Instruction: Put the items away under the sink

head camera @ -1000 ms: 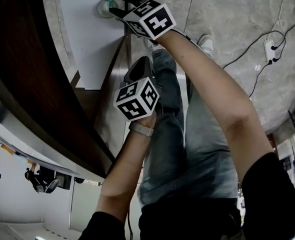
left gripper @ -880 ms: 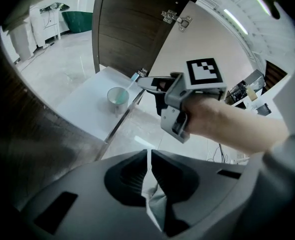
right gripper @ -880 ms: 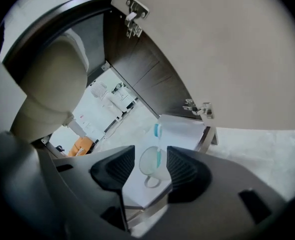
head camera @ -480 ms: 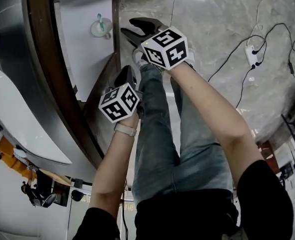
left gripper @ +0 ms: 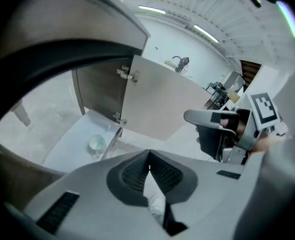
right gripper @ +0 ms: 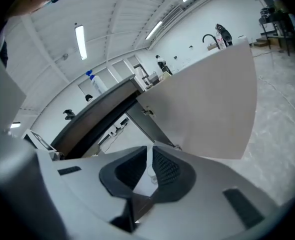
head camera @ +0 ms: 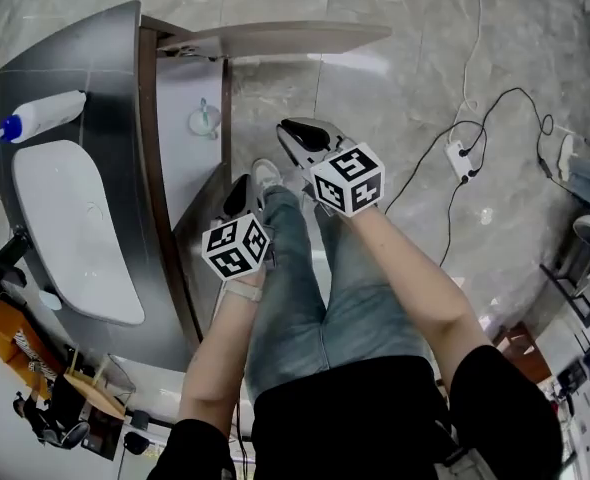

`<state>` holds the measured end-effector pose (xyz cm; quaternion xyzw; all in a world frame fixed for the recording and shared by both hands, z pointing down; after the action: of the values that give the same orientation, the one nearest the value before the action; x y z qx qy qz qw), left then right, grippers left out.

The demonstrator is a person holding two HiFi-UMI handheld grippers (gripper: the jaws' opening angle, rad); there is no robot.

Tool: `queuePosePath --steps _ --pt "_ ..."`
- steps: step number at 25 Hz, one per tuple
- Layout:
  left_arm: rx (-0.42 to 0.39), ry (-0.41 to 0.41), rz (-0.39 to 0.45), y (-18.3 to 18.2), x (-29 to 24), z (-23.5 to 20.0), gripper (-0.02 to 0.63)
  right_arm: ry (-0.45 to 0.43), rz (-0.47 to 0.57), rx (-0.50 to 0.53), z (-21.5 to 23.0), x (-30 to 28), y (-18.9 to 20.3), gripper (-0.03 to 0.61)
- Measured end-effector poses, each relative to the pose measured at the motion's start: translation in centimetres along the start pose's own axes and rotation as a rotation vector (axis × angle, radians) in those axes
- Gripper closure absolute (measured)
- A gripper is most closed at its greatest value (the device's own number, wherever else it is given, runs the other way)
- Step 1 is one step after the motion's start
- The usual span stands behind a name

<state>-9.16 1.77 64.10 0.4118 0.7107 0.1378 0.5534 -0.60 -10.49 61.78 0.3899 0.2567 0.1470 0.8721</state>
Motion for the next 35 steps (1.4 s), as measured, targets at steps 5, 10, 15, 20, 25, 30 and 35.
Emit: queuePosePath --steps 5,10,15,20,25,30,35 --pt "-0.033 0.031 0.074 -4.6 2.5 3.0 0.591 0.031 0.037 0.047 -1.0 4.1 -5.2 0.528" --pt "-0.091 0.062 0.138 -9.1 5.7 6.2 0.591 0.06 0.099 0.064 -2.2 8.3 -10.7 0.529" --pt "-0.118 0.091 0.201 -13.7 9.5 9.8 0.591 0.062 0.144 0.096 -4.9 12.5 -15.6 0.529" --pt "-0.136 0.108 0.252 -18.5 13.4 13.6 0.591 0.051 0.187 0.115 -8.1 16.9 -20.5 0.531" --pt "-0.164 0.142 0.309 -23.0 17.0 16.5 0.591 0.038 0.216 0.174 -11.2 20.1 -24.5 0.531" --pt "-0.185 0.225 0.343 -26.5 19.8 19.0 0.591 0.037 0.253 0.233 -14.3 22.6 -28.9 0.532" --pt "-0.222 0.307 0.374 -29.8 22.2 21.6 0.591 0.031 0.289 0.27 -16.9 24.5 -32.7 0.532"
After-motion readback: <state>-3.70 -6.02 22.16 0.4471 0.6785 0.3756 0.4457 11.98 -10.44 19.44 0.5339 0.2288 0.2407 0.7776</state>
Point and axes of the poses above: the fingertips, and each gripper's own axes: x backward along the fingers, z to its right, y out of its underside, the point moved 2 cm from there along x, backward along the fingers, and after that the axes turned 12 degrees about z, right-handed, at the moved point
